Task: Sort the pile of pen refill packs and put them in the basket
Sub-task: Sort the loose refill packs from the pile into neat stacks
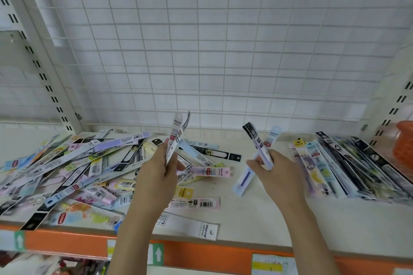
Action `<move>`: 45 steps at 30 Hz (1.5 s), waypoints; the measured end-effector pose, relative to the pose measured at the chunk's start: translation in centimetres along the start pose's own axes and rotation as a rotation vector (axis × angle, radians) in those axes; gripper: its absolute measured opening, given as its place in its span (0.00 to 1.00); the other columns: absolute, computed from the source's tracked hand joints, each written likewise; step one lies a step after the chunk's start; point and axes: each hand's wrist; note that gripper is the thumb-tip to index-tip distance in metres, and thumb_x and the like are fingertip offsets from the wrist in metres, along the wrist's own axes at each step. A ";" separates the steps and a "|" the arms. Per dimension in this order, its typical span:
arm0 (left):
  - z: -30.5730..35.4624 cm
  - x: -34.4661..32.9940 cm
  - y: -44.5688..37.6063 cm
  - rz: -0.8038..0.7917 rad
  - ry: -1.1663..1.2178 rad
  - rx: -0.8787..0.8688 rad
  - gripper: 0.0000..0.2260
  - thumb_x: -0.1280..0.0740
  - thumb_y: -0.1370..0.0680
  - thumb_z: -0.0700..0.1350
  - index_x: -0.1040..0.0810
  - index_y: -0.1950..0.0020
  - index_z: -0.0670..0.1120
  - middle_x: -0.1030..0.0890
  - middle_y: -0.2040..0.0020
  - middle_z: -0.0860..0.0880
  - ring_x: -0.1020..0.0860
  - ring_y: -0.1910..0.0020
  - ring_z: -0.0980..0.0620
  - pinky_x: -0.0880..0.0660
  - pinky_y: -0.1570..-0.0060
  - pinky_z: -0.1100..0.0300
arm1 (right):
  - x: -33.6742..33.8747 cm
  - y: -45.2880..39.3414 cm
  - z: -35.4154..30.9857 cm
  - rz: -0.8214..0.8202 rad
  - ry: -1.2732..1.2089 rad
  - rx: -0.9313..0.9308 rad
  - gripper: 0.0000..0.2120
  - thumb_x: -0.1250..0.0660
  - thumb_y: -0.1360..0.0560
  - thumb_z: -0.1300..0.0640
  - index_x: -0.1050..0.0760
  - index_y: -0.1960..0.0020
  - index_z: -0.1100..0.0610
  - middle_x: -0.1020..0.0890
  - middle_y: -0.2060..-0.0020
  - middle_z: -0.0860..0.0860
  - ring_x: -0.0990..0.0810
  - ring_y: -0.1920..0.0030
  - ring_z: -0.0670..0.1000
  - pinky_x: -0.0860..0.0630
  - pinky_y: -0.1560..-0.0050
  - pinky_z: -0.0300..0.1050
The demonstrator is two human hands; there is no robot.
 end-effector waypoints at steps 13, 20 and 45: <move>-2.2 3.5 -0.7 0.031 -0.109 0.072 0.11 0.47 0.19 0.45 0.30 0.39 0.48 0.23 0.67 0.47 0.28 0.72 0.50 0.34 0.71 0.58 | -1.9 -0.6 -3.2 -0.227 0.031 0.095 0.09 0.40 0.25 0.60 0.38 0.61 0.52 0.31 0.68 0.47 0.32 0.68 0.52 0.40 0.71 0.42; -3.8 5.0 -1.1 -0.052 -0.300 0.180 0.18 0.41 0.20 0.46 0.39 0.70 0.45 0.36 0.76 0.49 0.38 0.77 0.51 0.42 0.75 0.60 | -3.7 -1.0 -4.8 -0.377 0.116 0.113 0.13 0.44 0.23 0.57 0.41 0.65 0.53 0.32 0.68 0.48 0.34 0.68 0.48 0.40 0.71 0.40; -9.9 9.4 -3.3 0.008 -0.271 0.185 0.16 0.42 0.20 0.45 0.40 0.67 0.43 0.31 0.73 0.42 0.35 0.73 0.46 0.41 0.71 0.58 | -11.3 -5.5 -9.3 -0.501 0.538 0.133 0.17 0.38 0.24 0.45 0.32 0.44 0.58 0.24 0.55 0.53 0.27 0.59 0.53 0.31 0.62 0.43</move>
Point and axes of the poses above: each hand's wrist, its own y-axis away from the middle knuckle, its own x-axis out of the back of the hand, z = x × y
